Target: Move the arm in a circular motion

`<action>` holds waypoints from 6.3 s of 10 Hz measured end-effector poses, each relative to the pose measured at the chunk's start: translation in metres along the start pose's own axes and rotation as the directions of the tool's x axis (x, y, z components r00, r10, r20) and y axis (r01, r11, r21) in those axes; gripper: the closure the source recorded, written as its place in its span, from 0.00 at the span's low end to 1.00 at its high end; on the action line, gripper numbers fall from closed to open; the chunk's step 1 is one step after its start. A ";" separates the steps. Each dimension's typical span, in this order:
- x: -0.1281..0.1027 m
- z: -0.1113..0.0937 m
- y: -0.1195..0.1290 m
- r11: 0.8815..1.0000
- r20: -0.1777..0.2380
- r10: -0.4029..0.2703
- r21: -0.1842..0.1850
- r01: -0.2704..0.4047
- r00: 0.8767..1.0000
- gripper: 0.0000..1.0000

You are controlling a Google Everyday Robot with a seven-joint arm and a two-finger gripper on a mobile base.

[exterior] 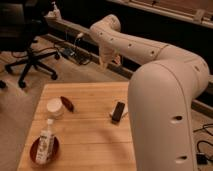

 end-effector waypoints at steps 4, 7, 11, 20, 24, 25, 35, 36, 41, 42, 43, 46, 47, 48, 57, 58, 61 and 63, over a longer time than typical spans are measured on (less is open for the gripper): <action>0.098 0.006 -0.093 0.983 -0.070 0.175 0.077 -0.169 0.982 0.35; 0.197 0.000 -0.104 0.964 -0.092 0.244 0.131 -0.231 0.965 0.35; 0.295 -0.018 -0.055 0.949 -0.066 0.297 0.132 -0.287 0.953 0.35; 0.286 -0.028 0.242 0.976 0.022 -0.180 -0.122 0.181 0.984 0.35; 0.174 -0.008 0.301 0.896 0.135 -0.382 -0.190 0.402 0.914 0.35; 0.139 -0.006 0.302 0.880 0.168 -0.411 -0.186 0.438 0.896 0.35; -0.070 -0.006 0.133 0.954 0.201 -0.272 -0.068 0.291 0.941 0.35; -0.068 -0.004 0.098 0.972 0.183 -0.215 -0.053 0.228 0.959 0.35; 0.044 0.015 -0.092 0.987 0.063 0.152 0.044 -0.155 0.986 0.35; 0.069 0.016 -0.114 0.977 0.048 0.201 0.061 -0.204 0.978 0.35; 0.124 0.015 -0.149 0.951 0.023 0.292 0.096 -0.293 0.956 0.35; 0.219 0.004 -0.174 0.903 0.010 0.407 0.145 -0.404 0.913 0.35; 0.250 -0.004 -0.161 0.895 0.022 0.424 0.147 -0.422 0.905 0.35; 0.266 -0.009 -0.146 0.893 0.035 0.427 0.139 -0.428 0.903 0.35; 0.305 -0.050 0.124 0.992 0.104 0.122 -0.031 -0.119 0.987 0.35; 0.289 -0.048 0.161 0.997 0.117 0.046 -0.070 -0.038 0.992 0.35; 0.229 -0.025 0.265 0.953 0.172 -0.205 -0.189 0.237 0.963 0.35; 0.189 -0.009 0.315 0.886 0.220 -0.354 -0.234 0.401 0.909 0.35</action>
